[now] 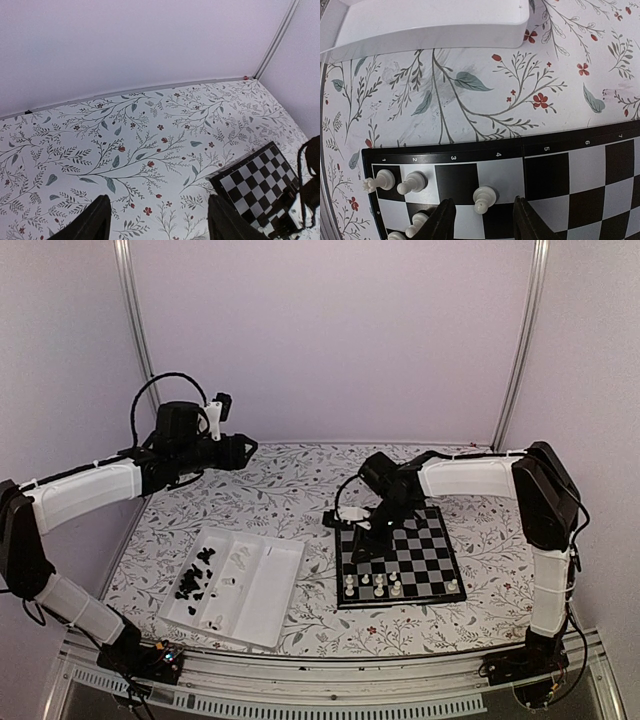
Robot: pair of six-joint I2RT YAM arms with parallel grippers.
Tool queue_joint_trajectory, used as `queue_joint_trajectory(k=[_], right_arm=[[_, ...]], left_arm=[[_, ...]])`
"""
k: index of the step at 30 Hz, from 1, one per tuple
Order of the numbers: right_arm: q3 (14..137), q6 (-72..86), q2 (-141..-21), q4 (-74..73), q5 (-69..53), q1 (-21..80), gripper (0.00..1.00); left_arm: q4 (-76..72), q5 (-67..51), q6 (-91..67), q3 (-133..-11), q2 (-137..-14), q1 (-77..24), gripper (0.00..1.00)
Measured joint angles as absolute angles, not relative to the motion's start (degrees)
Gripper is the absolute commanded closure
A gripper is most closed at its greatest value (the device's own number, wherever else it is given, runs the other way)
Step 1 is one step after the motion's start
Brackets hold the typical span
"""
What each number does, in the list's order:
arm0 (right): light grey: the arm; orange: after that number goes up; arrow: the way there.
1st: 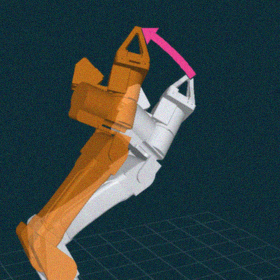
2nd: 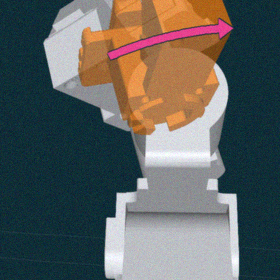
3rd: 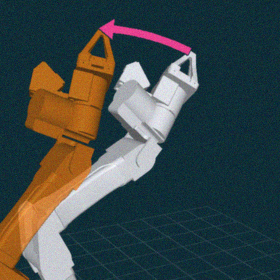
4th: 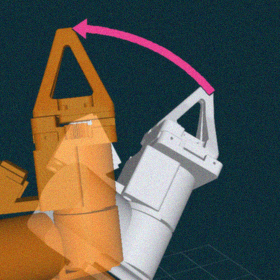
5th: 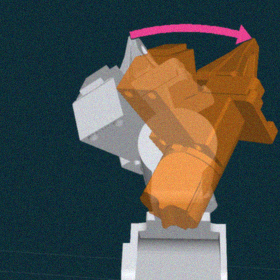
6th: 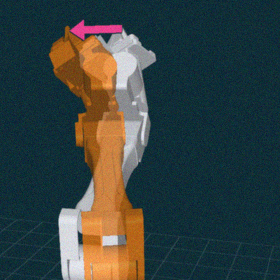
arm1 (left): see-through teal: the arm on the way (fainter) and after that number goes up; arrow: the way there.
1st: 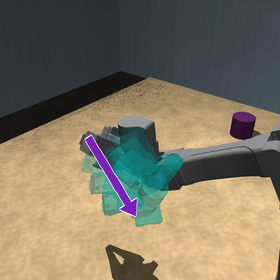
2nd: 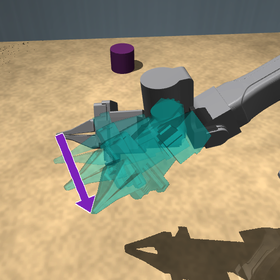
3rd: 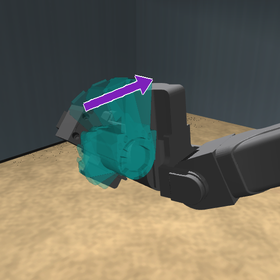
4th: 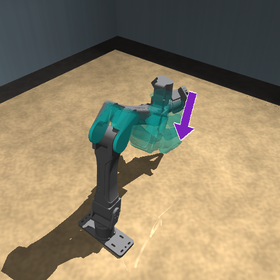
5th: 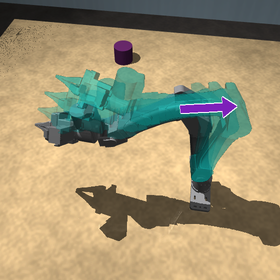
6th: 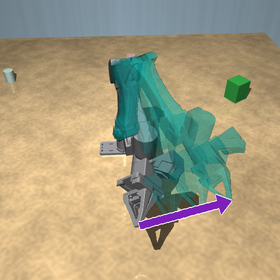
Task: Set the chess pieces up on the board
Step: Pick up the chess piece from the chessboard.
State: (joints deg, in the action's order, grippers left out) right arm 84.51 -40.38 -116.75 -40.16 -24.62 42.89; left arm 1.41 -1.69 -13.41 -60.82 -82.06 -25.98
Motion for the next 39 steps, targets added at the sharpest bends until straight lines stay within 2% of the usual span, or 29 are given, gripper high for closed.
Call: queue_joint_trajectory(k=[4,16,24,31,39], right_arm=[[85.14,-40.14,-117.16,-40.66,-24.64,43.03,0.81],[85.23,-39.81,-117.36,-41.23,-24.77,43.07,0.93],[84.58,-39.86,-116.57,-41.15,-23.9,43.07,0.96],[77.82,-39.77,-109.43,-41.12,-22.55,41.32,0.96],[68.25,-39.42,-97.97,-42.02,-21.52,31.4,0.96]], left_arm=[[1.23,-2.2,-13.41,-60.84,-82.04,-25.98,0.32],[3.09,-3.44,-13.41,-62.11,-82.7,-25.98,0.33],[4.34,-4.21,-13.39,-62.28,-83.11,-25.98,0.33],[5.02,-4.47,-13.32,-62.94,-83.18,-25.98,0.33],[5.48,-4.75,-13.26,-63.29,-83.42,-25.98,0.32]])
